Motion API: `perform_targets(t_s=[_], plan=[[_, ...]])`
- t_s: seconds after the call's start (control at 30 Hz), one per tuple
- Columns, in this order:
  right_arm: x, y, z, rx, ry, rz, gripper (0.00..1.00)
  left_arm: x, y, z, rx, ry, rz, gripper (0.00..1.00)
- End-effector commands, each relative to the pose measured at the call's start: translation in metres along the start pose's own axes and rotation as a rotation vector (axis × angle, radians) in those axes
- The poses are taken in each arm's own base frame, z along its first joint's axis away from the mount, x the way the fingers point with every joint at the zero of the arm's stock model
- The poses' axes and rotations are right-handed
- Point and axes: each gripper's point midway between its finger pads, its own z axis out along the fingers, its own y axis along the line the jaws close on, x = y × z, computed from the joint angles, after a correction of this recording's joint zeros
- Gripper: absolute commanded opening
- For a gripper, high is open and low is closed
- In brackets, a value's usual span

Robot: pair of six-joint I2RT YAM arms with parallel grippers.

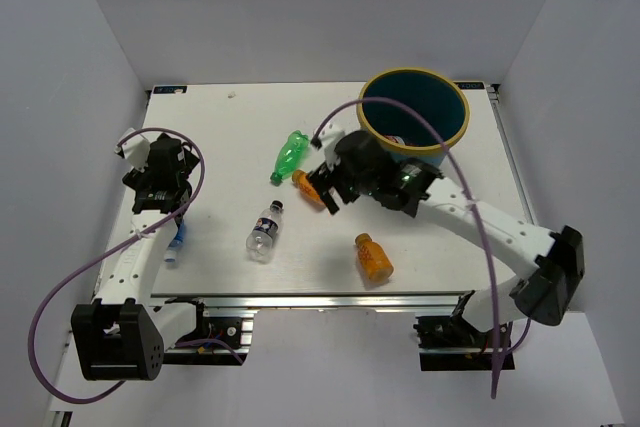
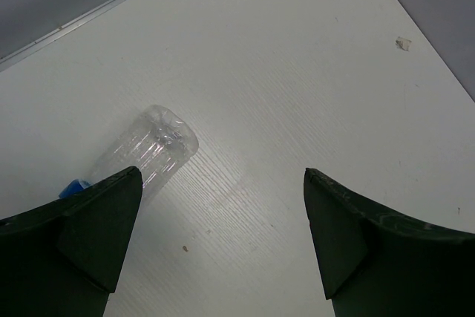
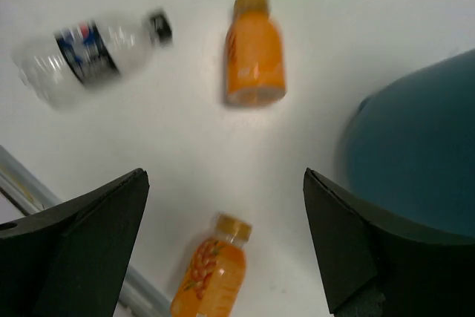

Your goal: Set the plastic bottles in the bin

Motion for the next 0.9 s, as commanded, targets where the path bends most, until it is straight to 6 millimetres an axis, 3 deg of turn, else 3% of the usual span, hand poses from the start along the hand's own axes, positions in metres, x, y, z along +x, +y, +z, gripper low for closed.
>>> perform_targets(t_s=[0.0, 0.13, 0.23, 0.43, 0.57, 0.67, 0.7, 0.87], plan=[[0.065, 0.016, 0.019, -0.007, 0.183, 0.056, 0.89, -0.014, -0.011, -0.009, 0.048, -0.016, -0.023, 0.98], [0.138, 0.000, 0.035, 0.150, 0.415, 0.089, 0.89, -0.011, -0.014, -0.008, 0.055, 0.001, -0.016, 0.98], [0.173, 0.004, 0.038, 0.155, 0.491, 0.120, 0.89, -0.012, -0.012, -0.007, 0.042, 0.004, -0.011, 0.98], [0.232, 0.010, 0.036, 0.163, 0.596, 0.158, 0.89, -0.012, -0.012, -0.009, 0.046, 0.004, -0.012, 0.98], [0.257, 0.023, 0.037, 0.119, 0.650, 0.201, 0.89, -0.012, -0.012, -0.010, 0.046, 0.006, -0.013, 0.98], [0.264, 0.021, 0.034, 0.138, 0.668, 0.215, 0.85, -0.013, -0.012, -0.011, 0.048, 0.004, -0.016, 0.98], [0.259, 0.022, 0.031, 0.132, 0.657, 0.219, 0.75, -0.015, -0.012, -0.011, 0.050, -0.001, -0.019, 0.98], [0.204, 0.025, 0.021, 0.054, 0.486, 0.226, 0.45, -0.013, -0.014, -0.012, 0.061, 0.005, -0.017, 0.98]])
